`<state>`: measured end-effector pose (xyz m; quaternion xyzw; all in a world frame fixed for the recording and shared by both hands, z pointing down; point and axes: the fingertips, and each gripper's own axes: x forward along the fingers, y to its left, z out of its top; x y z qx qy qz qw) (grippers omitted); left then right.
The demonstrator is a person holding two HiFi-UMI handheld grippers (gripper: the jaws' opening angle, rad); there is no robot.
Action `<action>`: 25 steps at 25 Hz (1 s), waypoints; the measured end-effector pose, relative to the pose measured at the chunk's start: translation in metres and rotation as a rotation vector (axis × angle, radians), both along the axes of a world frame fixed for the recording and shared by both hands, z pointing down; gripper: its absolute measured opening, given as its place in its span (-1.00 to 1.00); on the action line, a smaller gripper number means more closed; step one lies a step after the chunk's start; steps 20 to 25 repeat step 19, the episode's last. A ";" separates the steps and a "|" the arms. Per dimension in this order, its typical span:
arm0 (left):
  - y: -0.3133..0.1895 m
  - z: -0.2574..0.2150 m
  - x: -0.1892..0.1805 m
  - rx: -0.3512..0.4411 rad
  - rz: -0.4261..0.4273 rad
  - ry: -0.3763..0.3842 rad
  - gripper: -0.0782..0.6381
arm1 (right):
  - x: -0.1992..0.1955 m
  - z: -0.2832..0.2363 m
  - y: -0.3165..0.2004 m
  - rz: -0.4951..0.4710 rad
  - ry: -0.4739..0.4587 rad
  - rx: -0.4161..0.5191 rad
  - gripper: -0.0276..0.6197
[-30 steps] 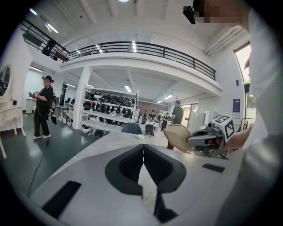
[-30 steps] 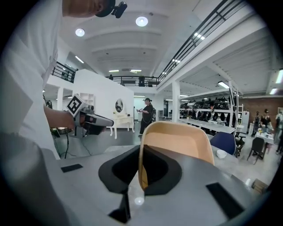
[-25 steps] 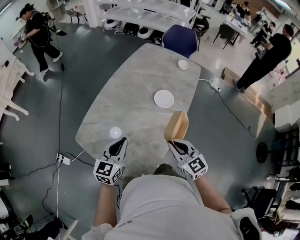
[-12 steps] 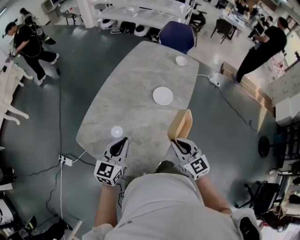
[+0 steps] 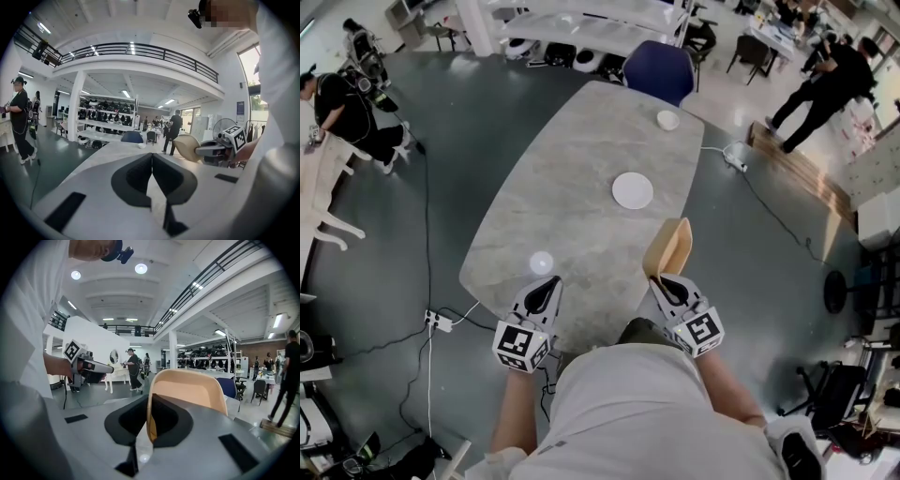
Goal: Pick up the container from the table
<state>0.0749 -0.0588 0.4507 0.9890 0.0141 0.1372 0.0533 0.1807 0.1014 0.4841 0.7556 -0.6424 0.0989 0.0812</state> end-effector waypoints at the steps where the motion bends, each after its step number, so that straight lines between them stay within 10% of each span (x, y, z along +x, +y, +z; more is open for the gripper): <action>1: -0.001 -0.001 0.000 0.001 -0.007 0.002 -0.78 | 0.000 0.000 0.000 -0.003 0.000 0.000 -0.84; 25: -0.016 0.004 -0.012 -0.009 -0.091 -0.011 -0.78 | -0.005 0.006 -0.018 -0.063 -0.021 -0.010 -0.84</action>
